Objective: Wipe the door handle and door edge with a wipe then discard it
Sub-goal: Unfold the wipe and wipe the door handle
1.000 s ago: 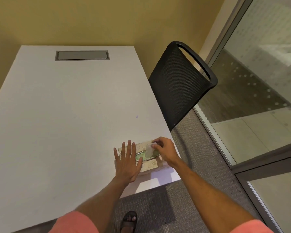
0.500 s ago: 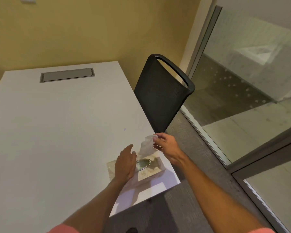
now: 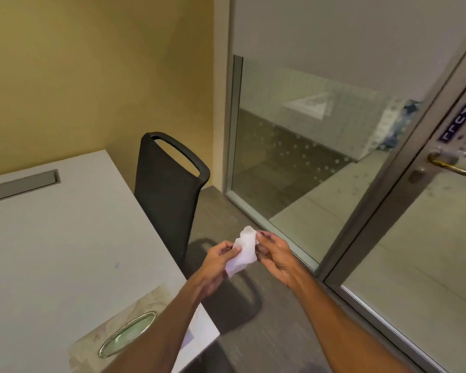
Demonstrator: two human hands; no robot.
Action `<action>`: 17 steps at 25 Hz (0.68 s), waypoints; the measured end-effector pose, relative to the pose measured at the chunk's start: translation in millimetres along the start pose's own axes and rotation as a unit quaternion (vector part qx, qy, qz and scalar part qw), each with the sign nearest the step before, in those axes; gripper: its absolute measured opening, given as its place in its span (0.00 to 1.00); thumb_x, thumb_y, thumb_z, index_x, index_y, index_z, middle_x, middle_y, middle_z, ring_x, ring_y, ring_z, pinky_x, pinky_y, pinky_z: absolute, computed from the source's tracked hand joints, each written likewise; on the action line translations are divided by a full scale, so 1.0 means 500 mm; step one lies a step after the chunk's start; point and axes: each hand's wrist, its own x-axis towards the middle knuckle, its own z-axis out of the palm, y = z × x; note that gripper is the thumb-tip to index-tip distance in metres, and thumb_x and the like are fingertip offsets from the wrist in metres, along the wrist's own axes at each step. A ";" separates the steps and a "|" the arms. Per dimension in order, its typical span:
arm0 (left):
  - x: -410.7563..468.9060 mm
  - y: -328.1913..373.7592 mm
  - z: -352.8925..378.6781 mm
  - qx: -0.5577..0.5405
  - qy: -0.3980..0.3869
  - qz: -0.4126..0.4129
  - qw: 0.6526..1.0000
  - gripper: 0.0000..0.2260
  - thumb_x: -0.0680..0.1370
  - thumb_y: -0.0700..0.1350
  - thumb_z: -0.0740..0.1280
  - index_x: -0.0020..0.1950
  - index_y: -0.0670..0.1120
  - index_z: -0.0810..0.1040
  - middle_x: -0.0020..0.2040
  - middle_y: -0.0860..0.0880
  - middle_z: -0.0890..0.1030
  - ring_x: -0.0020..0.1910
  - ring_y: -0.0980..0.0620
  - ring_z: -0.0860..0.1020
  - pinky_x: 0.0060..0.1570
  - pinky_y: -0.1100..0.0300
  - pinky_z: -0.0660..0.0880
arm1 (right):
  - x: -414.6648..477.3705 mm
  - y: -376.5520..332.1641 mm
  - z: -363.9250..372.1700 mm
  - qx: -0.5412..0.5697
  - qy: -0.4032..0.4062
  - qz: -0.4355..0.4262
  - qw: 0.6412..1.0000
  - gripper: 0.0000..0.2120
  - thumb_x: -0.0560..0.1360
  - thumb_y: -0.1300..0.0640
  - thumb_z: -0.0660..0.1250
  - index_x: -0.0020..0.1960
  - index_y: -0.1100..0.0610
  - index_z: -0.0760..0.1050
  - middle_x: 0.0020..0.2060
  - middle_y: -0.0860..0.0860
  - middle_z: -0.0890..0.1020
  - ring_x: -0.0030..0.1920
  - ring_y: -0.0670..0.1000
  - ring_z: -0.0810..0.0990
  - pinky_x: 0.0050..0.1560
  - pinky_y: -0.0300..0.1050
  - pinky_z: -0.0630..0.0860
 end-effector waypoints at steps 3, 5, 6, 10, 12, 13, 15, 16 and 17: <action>0.041 0.019 0.137 -0.044 -0.013 -0.005 0.999 0.05 0.80 0.39 0.65 0.52 0.38 0.73 0.50 0.38 0.81 0.43 0.45 0.82 0.39 0.54 0.82 | -0.013 -0.075 -0.110 -0.056 0.011 -0.007 0.998 0.20 0.74 0.69 0.69 0.63 0.61 0.70 0.44 0.58 0.83 0.37 0.51 0.83 0.38 0.43 0.80; 0.067 0.020 0.217 -0.009 0.001 0.008 1.000 0.04 0.80 0.39 0.66 0.51 0.39 0.73 0.52 0.36 0.80 0.48 0.42 0.80 0.49 0.46 0.79 | -0.022 -0.122 -0.180 -0.099 0.031 -0.023 0.994 0.27 0.70 0.74 0.71 0.65 0.60 0.68 0.43 0.60 0.82 0.37 0.52 0.83 0.37 0.43 0.81; 0.080 0.019 0.252 0.003 0.015 0.017 1.000 0.05 0.80 0.39 0.66 0.52 0.39 0.74 0.52 0.36 0.81 0.48 0.42 0.79 0.53 0.43 0.78 | -0.027 -0.142 -0.212 -0.118 0.043 -0.033 0.992 0.29 0.68 0.75 0.72 0.65 0.59 0.68 0.44 0.60 0.81 0.39 0.53 0.83 0.38 0.43 0.82; 0.135 0.017 0.374 -0.008 0.007 0.017 1.000 0.06 0.79 0.39 0.67 0.53 0.39 0.74 0.49 0.36 0.81 0.46 0.41 0.79 0.51 0.43 0.76 | -0.046 -0.214 -0.326 -0.130 0.115 -0.077 0.982 0.31 0.64 0.74 0.76 0.63 0.59 0.69 0.48 0.61 0.82 0.44 0.56 0.84 0.43 0.46 0.82; 0.167 0.017 0.428 -0.008 0.017 0.033 0.999 0.03 0.78 0.37 0.68 0.49 0.41 0.75 0.48 0.36 0.80 0.42 0.43 0.79 0.45 0.49 0.76 | -0.049 -0.246 -0.371 -0.131 0.149 -0.099 0.975 0.29 0.65 0.73 0.76 0.62 0.60 0.71 0.50 0.61 0.81 0.46 0.56 0.83 0.49 0.51 0.81; 0.183 0.018 0.451 -0.005 0.025 0.038 0.999 0.03 0.78 0.36 0.68 0.49 0.42 0.75 0.48 0.36 0.80 0.40 0.45 0.80 0.41 0.52 0.76 | -0.047 -0.262 -0.389 -0.127 0.159 -0.108 0.973 0.27 0.66 0.73 0.75 0.60 0.60 0.72 0.50 0.60 0.80 0.47 0.56 0.82 0.50 0.52 0.80; 0.213 0.019 0.491 -0.004 -0.005 0.040 0.999 0.09 0.76 0.36 0.70 0.54 0.44 0.76 0.49 0.40 0.81 0.39 0.51 0.81 0.39 0.56 0.77 | -0.045 -0.291 -0.420 -0.113 0.167 -0.116 0.972 0.20 0.68 0.74 0.73 0.56 0.60 0.76 0.50 0.58 0.78 0.45 0.55 0.80 0.45 0.50 0.81; 0.229 0.020 0.506 0.012 -0.037 0.044 0.998 0.15 0.74 0.36 0.73 0.59 0.45 0.75 0.51 0.42 0.81 0.42 0.52 0.82 0.41 0.57 0.78 | -0.042 -0.303 -0.433 -0.103 0.171 -0.119 0.973 0.17 0.69 0.74 0.72 0.55 0.61 0.77 0.49 0.57 0.77 0.44 0.54 0.80 0.42 0.48 0.81; 0.249 0.021 0.521 0.049 -0.074 0.048 0.995 0.20 0.72 0.36 0.75 0.61 0.46 0.76 0.54 0.45 0.81 0.46 0.52 0.81 0.43 0.60 0.78 | -0.036 -0.315 -0.449 -0.095 0.179 -0.122 0.972 0.15 0.70 0.74 0.70 0.55 0.64 0.78 0.48 0.58 0.77 0.42 0.53 0.81 0.40 0.44 0.81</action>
